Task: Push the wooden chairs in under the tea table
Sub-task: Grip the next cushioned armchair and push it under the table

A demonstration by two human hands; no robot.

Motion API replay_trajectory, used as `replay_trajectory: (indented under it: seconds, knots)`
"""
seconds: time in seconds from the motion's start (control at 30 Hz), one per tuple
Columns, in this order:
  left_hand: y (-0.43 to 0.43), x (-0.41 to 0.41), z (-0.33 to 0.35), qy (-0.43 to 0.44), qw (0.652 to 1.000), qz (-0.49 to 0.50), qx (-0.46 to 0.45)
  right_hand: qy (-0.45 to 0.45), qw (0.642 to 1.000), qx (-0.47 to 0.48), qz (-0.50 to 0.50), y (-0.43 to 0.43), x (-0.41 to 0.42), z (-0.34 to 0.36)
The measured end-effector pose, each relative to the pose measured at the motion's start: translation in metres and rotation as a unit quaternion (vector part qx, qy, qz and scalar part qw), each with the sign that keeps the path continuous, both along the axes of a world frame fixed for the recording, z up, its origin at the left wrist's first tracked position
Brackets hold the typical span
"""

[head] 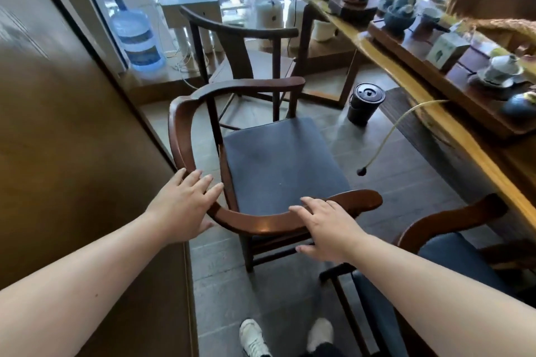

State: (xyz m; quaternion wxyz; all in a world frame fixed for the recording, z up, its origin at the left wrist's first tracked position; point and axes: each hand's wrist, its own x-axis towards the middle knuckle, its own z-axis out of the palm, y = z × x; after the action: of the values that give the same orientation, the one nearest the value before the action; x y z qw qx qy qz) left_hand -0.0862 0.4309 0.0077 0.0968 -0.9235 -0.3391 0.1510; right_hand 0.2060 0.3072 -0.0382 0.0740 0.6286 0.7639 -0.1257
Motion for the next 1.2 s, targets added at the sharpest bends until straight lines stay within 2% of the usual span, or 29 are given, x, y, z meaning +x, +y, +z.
replay_trajectory:
  seconds: [0.17, 0.4, 0.57, 0.77, 0.9, 1.2]
  knots:
    - [0.034, 0.003, -0.023, 0.027, 0.999, 0.012, -0.024, 0.009, 0.999, -0.036, 0.036, 0.057, -0.001, -0.032]
    - [0.066, 0.017, -0.057, 0.112, 0.992, 0.013, -0.06, -0.006, 0.981, -0.154, 0.118, 0.107, 0.016, -0.089]
    - [0.093, 0.021, -0.061, 0.148, 0.979, 0.009, -0.14, 0.044, 0.961, -0.26, 0.081, 0.118, 0.03, -0.113]
    - [0.091, 0.011, -0.065, 0.196, 0.968, -0.095, -0.126, 0.073, 0.959, -0.267, 0.064, 0.123, 0.034, -0.122]
    - [0.095, 0.014, -0.067, 0.223, 0.962, -0.109, -0.113, 0.082, 0.955, -0.279, 0.059, 0.121, 0.039, -0.123]
    - [0.079, 0.052, -0.074, 0.169, 0.961, -0.169, -0.142, 0.065, 0.945, -0.316, 0.054, 0.111, 0.085, -0.111]
